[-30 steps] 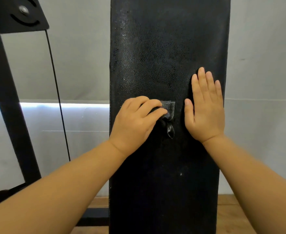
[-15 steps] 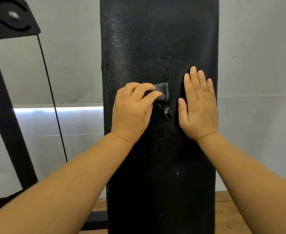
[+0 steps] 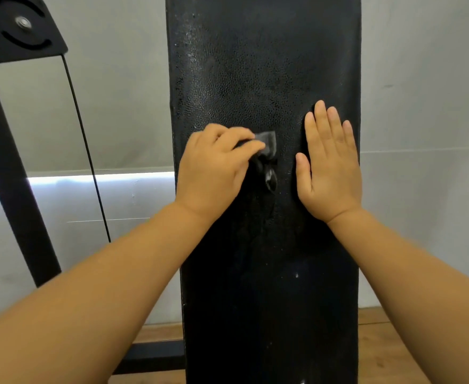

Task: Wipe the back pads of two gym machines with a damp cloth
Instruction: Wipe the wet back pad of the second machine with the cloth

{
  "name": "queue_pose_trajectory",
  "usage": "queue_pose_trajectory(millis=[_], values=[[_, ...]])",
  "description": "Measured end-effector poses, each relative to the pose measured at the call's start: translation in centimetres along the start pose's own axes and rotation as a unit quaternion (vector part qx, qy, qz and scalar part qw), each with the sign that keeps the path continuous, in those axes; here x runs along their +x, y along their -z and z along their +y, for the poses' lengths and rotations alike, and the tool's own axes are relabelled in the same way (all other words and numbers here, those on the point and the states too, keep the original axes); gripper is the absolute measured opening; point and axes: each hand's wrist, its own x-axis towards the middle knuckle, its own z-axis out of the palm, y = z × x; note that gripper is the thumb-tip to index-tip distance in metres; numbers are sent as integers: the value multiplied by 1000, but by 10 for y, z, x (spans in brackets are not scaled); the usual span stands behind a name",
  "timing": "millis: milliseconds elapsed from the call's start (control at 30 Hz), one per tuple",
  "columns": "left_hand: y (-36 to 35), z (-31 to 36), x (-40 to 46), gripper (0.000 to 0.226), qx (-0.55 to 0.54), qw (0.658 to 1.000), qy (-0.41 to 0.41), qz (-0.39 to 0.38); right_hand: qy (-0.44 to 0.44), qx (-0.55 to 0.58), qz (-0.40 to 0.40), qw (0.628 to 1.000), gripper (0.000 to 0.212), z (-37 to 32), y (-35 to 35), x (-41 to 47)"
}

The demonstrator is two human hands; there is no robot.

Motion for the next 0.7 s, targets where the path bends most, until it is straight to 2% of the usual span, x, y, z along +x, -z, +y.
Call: queue_pose_trajectory(millis=[100, 267, 367, 467, 533, 600, 700], values=[[-2, 6, 0, 28, -14, 999, 37, 17, -4, 2, -5, 1000, 58, 0, 0, 0], [-5, 32, -39, 27, -22, 999, 22, 11, -3, 0, 3, 1000, 58, 0, -1, -1], [-6, 43, -63, 27, -16, 1000, -6, -16, -3, -1, 1, 1000, 58, 0, -1, -1], [-1, 27, -52, 28, 3, 996, -87, -29, -3, 2, 3, 1000, 57, 0, -1, -1], [5, 10, -36, 37, 16, 992, -124, -33, -3, 5, 4, 1000, 58, 0, -1, -1], [8, -9, -21, 37, 29, 993, -115, -15, -4, 5, 2, 1000, 58, 1, 0, -1], [7, -24, -11, 26, 40, 997, -61, 11, -6, 5, -2, 1000, 58, 0, -1, 0]])
